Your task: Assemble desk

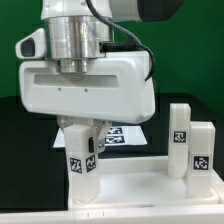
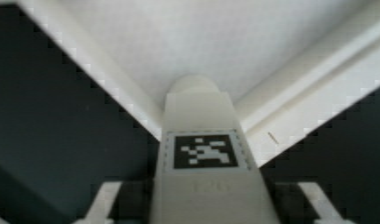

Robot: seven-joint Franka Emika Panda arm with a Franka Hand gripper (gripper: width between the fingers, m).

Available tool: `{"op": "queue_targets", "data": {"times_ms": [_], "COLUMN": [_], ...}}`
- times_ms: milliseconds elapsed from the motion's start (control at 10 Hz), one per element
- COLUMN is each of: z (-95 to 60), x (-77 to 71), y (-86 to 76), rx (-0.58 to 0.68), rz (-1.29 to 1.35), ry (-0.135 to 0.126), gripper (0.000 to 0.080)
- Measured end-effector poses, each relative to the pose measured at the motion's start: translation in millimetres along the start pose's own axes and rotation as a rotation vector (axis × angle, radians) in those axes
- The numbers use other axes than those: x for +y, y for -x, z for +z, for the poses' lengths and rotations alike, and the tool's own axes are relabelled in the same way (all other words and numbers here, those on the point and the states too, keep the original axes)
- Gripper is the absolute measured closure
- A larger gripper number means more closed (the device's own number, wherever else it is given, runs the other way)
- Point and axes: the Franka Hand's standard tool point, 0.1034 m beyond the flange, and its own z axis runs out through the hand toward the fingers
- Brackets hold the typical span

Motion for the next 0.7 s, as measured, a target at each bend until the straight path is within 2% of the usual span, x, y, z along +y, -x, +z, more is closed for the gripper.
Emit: {"op": "queue_targets", "data": {"times_ms": [100,200,300,600,700], "z": [0.7,0.5,0.0,-0.6,-0.5], "x": [-0.8,-1.2,-2.0,-4.4,-4.4], "y": [0.4,-1.0,-1.7,-0.2,-0.2], "rx": [-0.003,-0.029,-0.052,-0.058,-0.057], "rz": [0.210,0.437,0.592,0.757,0.740], "ry": [-0.005,-0.036,-0.057,-0.054,-0.054], "gripper": [0.0515,0.0515,0.0515,0.0509,0.0509]}}
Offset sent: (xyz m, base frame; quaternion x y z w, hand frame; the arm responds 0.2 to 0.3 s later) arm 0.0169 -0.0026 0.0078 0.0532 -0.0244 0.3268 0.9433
